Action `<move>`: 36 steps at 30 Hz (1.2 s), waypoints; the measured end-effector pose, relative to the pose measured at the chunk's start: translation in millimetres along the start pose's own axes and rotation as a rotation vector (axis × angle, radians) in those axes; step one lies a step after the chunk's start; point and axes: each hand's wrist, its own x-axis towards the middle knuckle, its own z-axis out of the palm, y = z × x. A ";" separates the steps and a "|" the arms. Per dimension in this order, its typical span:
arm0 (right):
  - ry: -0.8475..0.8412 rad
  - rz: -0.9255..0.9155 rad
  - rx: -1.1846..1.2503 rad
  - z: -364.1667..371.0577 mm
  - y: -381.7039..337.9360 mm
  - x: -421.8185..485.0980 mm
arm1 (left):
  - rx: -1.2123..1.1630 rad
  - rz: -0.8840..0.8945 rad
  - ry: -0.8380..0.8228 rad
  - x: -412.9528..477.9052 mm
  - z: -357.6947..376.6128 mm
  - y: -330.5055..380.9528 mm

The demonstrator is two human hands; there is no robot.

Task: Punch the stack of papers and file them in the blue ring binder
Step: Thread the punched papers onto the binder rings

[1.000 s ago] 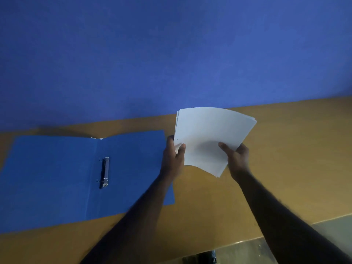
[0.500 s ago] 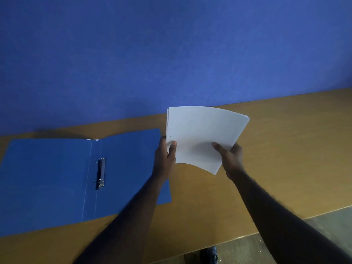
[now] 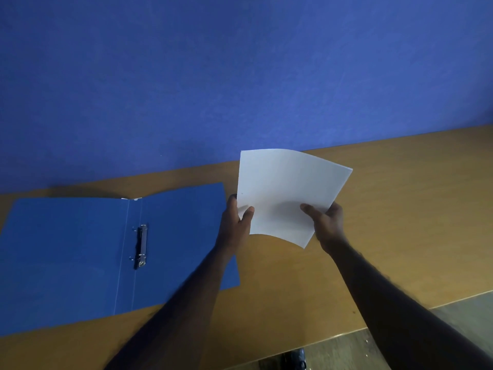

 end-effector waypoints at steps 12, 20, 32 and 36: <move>-0.042 -0.026 -0.059 -3.4 -18.0 3.1 | -0.011 0.016 -0.012 8.1 -9.5 3.8; -0.141 0.052 -0.052 -1.2 -39.6 15.2 | -0.086 -0.070 -0.149 10.6 -38.2 8.9; -0.299 0.167 -0.029 104.4 -14.3 0.1 | 0.032 -0.232 0.161 -5.4 -143.9 -35.8; -0.378 0.285 0.000 151.5 6.1 -8.5 | 0.069 -0.360 0.261 -13.9 -183.2 -61.0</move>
